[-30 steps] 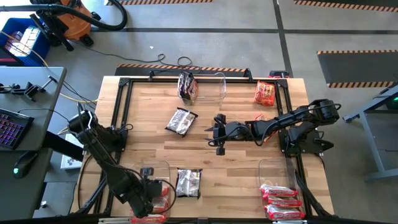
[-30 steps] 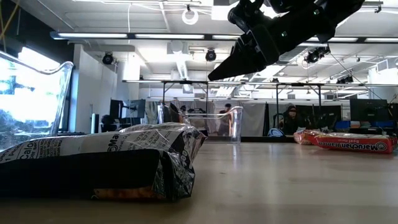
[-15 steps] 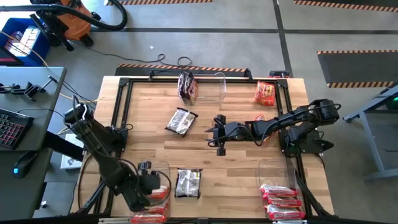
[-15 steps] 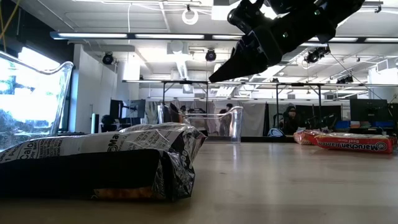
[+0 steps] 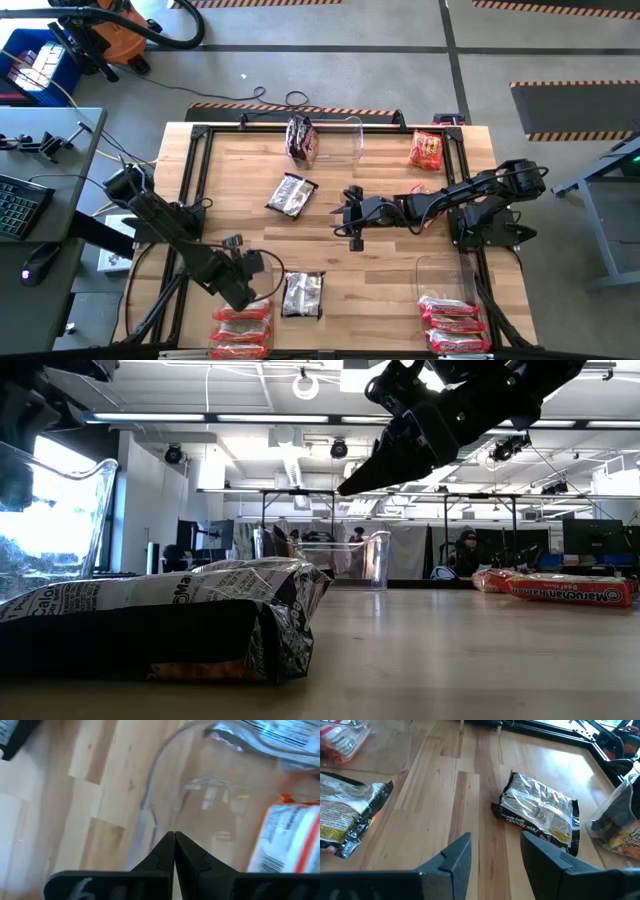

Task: Sort Maruchan noodles
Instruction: Adjust the bottom left transparent bin

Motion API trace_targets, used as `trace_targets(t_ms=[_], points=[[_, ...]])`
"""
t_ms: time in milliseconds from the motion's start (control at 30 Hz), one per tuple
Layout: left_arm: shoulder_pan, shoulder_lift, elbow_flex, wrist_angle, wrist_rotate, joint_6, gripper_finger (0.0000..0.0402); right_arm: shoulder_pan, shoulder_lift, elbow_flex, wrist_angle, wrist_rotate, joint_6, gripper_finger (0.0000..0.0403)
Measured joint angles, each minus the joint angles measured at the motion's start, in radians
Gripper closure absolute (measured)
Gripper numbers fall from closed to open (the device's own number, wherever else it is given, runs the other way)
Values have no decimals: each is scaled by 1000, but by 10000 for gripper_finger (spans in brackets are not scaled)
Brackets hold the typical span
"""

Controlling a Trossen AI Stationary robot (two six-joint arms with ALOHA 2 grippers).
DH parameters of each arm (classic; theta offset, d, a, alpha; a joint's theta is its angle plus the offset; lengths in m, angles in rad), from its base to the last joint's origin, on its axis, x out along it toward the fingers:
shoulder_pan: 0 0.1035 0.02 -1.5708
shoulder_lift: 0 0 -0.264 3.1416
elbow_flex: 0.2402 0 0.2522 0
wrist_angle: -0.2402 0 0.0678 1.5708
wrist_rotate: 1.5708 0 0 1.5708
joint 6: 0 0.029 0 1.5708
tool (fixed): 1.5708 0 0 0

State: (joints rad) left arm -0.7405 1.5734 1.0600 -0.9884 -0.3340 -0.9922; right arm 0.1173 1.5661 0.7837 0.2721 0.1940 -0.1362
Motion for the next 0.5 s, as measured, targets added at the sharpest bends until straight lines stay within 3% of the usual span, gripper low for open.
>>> trace_targets(t_ms=[500], points=[[65, 0, -2, -62, -125, 136, 401, 0, 0, 0, 0, 1, 0, 252]])
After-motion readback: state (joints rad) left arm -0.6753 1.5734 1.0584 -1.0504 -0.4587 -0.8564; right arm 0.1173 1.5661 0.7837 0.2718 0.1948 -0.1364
